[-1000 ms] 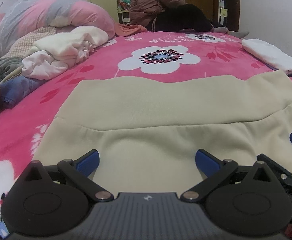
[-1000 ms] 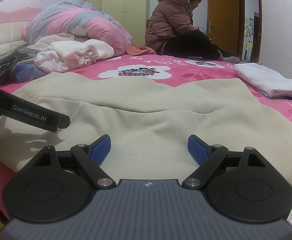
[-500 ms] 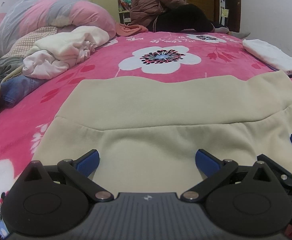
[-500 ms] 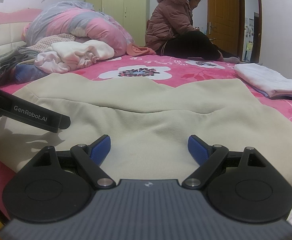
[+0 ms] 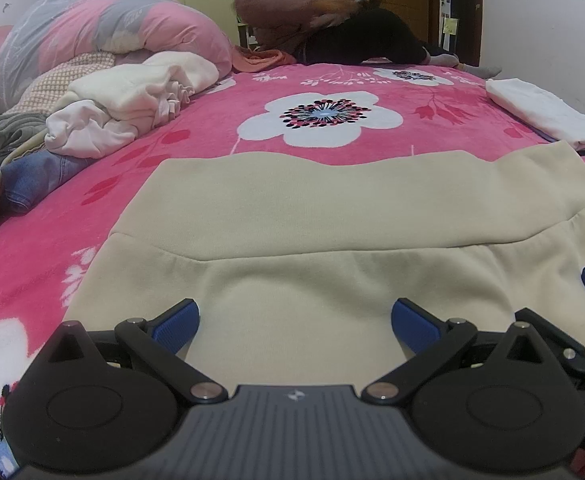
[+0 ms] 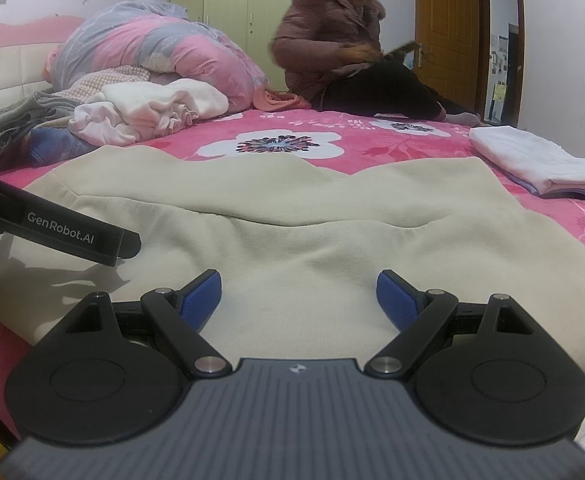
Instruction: Fold clothes
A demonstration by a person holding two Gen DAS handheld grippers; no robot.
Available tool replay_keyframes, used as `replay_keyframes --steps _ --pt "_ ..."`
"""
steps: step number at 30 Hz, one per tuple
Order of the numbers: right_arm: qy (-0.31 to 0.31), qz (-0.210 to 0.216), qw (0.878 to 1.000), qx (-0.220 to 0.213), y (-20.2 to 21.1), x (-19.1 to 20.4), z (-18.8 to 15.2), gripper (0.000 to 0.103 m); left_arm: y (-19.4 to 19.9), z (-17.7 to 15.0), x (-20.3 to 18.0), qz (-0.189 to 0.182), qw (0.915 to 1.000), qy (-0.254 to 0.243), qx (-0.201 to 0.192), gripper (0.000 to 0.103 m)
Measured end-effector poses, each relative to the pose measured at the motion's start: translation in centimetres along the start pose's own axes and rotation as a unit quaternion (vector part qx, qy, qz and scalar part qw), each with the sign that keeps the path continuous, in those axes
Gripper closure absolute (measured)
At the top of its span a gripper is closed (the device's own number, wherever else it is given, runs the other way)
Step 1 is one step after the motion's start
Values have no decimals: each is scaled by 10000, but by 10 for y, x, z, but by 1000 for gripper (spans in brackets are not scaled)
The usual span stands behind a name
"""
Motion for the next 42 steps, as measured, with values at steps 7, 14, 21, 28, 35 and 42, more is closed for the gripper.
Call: replay_keyframes --steps 7,14,21,28,35,42 --pt "-29 14 10000 4 -1 -1 0 17 0 -1 0 -6 10000 5 -10 0" --pt "-66 5 10000 14 -1 0 1 16 1 0 0 -26 10000 26 16 0" --pt "-88 -38 10000 19 0 -1 0 15 0 0 2 -66 9999 68 55 0" --pt "-65 -65 10000 -17 1 -1 -1 15 0 0 4 -96 9999 125 48 0" --pt "-68 -74 9999 -16 0 -1 0 15 1 0 4 -82 9998 180 76 0" --pt "-68 -84 9999 -20 -1 0 1 15 2 -1 5 -111 9997 231 46 0"
Point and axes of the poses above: each gripper's, at about its wrist camera, not at the fingertips, and y roughly against the way its jaws point, x to its left, z to its top, the point moved 4 cm from there along -y, roughly the way its jaws point, and after that the axes turned 13 degrees about y, right-handed, at the moved point
